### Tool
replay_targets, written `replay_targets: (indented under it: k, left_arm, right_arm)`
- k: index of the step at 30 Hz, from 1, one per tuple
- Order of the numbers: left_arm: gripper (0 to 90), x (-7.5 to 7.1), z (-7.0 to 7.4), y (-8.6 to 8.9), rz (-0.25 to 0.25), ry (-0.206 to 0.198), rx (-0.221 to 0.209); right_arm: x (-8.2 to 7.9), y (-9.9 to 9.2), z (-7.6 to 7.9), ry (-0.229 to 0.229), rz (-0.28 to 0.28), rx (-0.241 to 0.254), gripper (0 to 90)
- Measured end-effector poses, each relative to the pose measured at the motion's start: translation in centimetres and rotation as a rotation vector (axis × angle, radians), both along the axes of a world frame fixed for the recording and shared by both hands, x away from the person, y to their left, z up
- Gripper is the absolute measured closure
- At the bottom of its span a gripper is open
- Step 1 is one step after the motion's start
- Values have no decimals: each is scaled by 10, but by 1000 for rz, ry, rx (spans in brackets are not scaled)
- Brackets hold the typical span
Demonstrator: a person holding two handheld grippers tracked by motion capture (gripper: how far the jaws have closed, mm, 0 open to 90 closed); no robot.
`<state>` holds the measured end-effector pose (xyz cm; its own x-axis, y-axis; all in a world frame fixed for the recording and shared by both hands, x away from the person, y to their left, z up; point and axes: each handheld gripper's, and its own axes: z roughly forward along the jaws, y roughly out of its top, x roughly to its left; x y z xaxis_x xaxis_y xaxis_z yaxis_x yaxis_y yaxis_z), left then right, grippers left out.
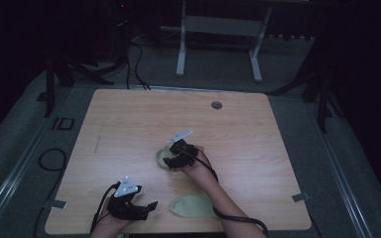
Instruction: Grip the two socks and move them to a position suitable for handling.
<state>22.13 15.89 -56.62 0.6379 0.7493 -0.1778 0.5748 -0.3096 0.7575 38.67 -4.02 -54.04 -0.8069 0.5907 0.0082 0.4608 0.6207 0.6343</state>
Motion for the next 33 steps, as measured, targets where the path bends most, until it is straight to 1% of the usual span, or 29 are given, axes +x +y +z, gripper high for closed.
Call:
replay_targets:
  k: [3,4,6,7,8,9,10,11,12,13,14,15,16,17,20,21,22,25,27,29,31,32,33]
  left_arm:
    - [152,-1,0,0,-6,3,-4]
    - [152,-1,0,0,-8,5,-2]
    - [153,-2,-1,-1,-14,5,3]
    - [153,-2,-1,-2,-17,6,4]
    - [153,-2,-1,-2,-17,6,4]
    - [153,-3,-1,-2,-27,5,9]
    - [153,-3,-1,-3,-29,7,5]
    - [153,-3,-1,-3,-28,9,1]
    - [153,-3,0,-3,-25,8,-1]
    - [153,-3,0,-3,-28,6,-4]
    - [153,-3,0,-3,-29,6,-4]
    - [153,-3,0,-3,-27,4,-5]
    - [153,-3,0,-3,-28,4,-14]
    - [152,-3,0,-2,-27,8,-16]
    - [153,-2,0,-2,-25,7,-16]
    - [153,-2,0,-1,-26,9,-17]
    - [152,-2,-1,-1,-37,10,-23]
    - [152,-2,0,-1,-37,9,-27]
    - [153,-2,1,-2,-34,5,-20]
    - [153,-2,0,-2,-39,8,-18]
    - [153,-2,-1,-3,-38,14,-23]
    - [153,-2,-1,-3,-38,14,-23]
    - [153,-2,-1,-4,-36,15,-21]
  right_arm:
    - [4,11,-9,-1,0,-35,459]
    - [3,14,-11,-25,-2,-50,466]
    - [0,19,-13,-83,-1,-89,518]
    - [-1,20,-14,-91,-1,-83,558]
    - [-1,20,-14,-91,-1,-83,558]
    - [-1,19,-15,-88,1,-72,599]
    - [-2,19,-16,-93,-5,-63,686]
    - [-2,19,-16,-100,-10,-66,712]
    - [-2,19,-16,-114,-11,-76,783]
    - [-2,19,-16,-114,-11,-76,783]
    - [-1,19,-15,-110,-19,-78,813]
    - [0,19,-14,-105,-17,-78,820]
    - [0,19,-14,-105,-17,-78,820]
    - [-1,17,-12,-117,-24,-94,832]
    - [-2,14,-9,-121,-28,-85,835]
    - [-3,10,-7,-118,-32,-74,837]
    - [-6,-1,0,-137,-29,-75,840]
    - [-8,-16,9,-142,-39,-75,840]
    - [-12,-27,15,-157,-42,-83,841]
    - [-17,-37,18,-168,-41,-92,842]
    - [-22,-46,20,-168,-43,-95,842]
    - [-22,-46,20,-168,-43,-95,842]
    - [-25,-51,21,-175,-46,-94,842]
